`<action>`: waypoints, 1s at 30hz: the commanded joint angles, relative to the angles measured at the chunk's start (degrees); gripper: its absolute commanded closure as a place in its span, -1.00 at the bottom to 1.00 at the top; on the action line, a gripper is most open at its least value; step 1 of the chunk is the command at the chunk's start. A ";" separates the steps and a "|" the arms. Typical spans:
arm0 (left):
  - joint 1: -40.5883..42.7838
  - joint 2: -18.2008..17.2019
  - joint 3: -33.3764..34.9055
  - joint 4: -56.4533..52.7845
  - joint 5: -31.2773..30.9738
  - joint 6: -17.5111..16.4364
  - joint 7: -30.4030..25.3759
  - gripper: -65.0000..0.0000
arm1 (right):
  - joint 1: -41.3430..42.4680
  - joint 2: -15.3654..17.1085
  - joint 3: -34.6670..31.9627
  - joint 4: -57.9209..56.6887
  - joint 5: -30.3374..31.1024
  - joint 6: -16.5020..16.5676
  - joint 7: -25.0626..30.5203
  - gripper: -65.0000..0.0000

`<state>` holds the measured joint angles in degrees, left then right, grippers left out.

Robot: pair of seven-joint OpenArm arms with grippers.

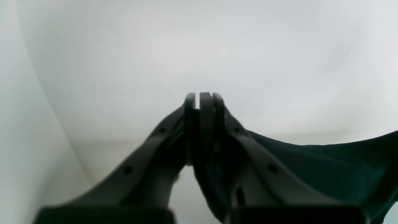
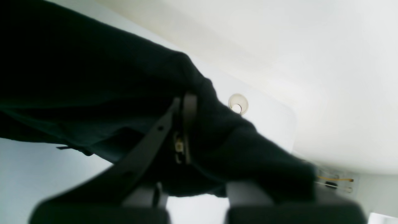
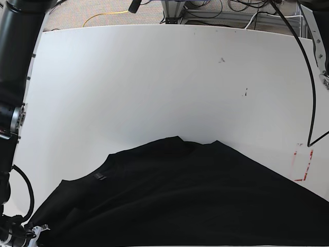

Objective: Fold the T-shirt properly

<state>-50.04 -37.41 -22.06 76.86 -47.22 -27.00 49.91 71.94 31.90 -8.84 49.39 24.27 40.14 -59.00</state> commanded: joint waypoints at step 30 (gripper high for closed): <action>-23.41 -1.23 8.92 -3.15 3.75 -0.12 1.30 0.99 | 2.86 1.81 0.09 21.16 0.04 -0.14 1.82 1.00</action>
<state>-72.31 -38.28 -12.75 73.89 -42.83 -27.22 53.01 71.96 33.10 -9.26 69.67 23.92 40.51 -59.13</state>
